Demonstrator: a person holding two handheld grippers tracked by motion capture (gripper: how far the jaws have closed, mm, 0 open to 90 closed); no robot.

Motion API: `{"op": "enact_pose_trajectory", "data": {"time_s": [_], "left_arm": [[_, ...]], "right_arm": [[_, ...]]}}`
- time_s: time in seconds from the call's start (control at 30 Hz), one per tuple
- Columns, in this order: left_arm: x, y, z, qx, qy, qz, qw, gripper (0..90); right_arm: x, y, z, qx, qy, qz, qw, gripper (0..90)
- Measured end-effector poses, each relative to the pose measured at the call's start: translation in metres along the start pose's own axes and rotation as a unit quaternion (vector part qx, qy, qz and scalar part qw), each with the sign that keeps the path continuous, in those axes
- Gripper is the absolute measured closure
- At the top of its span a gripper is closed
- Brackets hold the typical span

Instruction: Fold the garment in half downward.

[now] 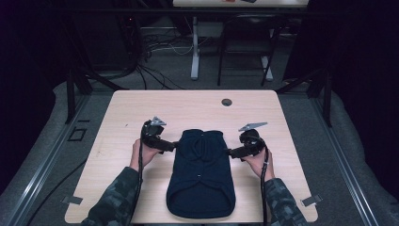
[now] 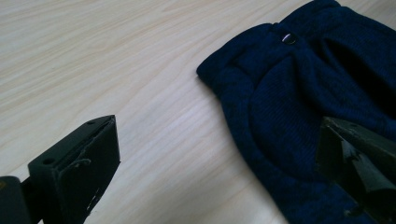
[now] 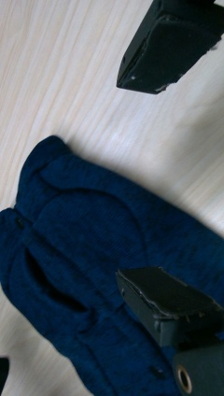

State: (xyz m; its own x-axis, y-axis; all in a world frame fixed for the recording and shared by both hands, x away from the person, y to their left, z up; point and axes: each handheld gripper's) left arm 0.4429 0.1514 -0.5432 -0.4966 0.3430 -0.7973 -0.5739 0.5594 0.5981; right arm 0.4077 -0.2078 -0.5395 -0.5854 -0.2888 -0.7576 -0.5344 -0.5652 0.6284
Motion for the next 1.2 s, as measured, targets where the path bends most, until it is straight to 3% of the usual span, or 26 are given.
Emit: {"op": "enact_pose_trajectory", "data": {"time_s": [0.1,0.17,0.37,0.57,0.83,0.9,1.03,1.13,1.2], "left_arm": [[-0.005,-0.011,-0.002,0.005,0.002,0.010,0.9999,0.3],[-0.006,-0.017,-0.003,0.007,0.004,0.013,0.9999,0.3],[-0.008,-0.034,-0.008,0.014,-0.001,0.036,0.9992,0.3],[-0.008,-0.048,-0.017,0.015,-0.010,0.061,0.9980,0.2],[-0.006,-0.059,-0.019,0.009,-0.012,0.064,0.9978,2.7],[-0.006,-0.061,-0.018,0.005,-0.018,0.065,0.9977,3.7],[-0.005,-0.065,-0.021,-0.005,-0.029,0.076,0.9967,6.7],[-0.006,-0.065,-0.024,-0.006,-0.036,0.079,0.9962,9.6],[-0.007,-0.064,-0.025,-0.003,-0.038,0.077,0.9963,13.1]], "right_arm": [[-0.008,-0.010,0.002,0.003,0.007,0.005,1.0000,9.3],[-0.011,-0.017,0.002,-0.008,0.004,0.013,0.9999,9.9],[-0.019,-0.038,0.002,-0.003,0.005,0.033,0.9994,13.9],[-0.022,-0.056,0.006,-0.014,0.004,0.049,0.9987,14.5],[-0.026,-0.068,0.009,0.005,0.010,0.049,0.9987,20.2],[-0.027,-0.072,0.010,0.018,0.016,0.051,0.9984,23.2],[-0.026,-0.078,0.010,0.026,0.020,0.063,0.9975,25.3],[-0.025,-0.079,0.011,0.029,0.022,0.058,0.9976,26.4],[-0.027,-0.078,0.011,0.034,0.044,0.079,0.9954,27.5]]}}
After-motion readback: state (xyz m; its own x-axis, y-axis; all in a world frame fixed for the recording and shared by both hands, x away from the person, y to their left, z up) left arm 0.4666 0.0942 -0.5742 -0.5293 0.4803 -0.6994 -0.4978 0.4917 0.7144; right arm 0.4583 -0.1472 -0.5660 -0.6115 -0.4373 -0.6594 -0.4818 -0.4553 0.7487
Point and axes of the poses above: each handheld gripper's, and its own axes: y roughly backward along the jaws, x roughly out of its underside, z roughly to its left, and after that the axes turned 7 degrees about -z, right-handed
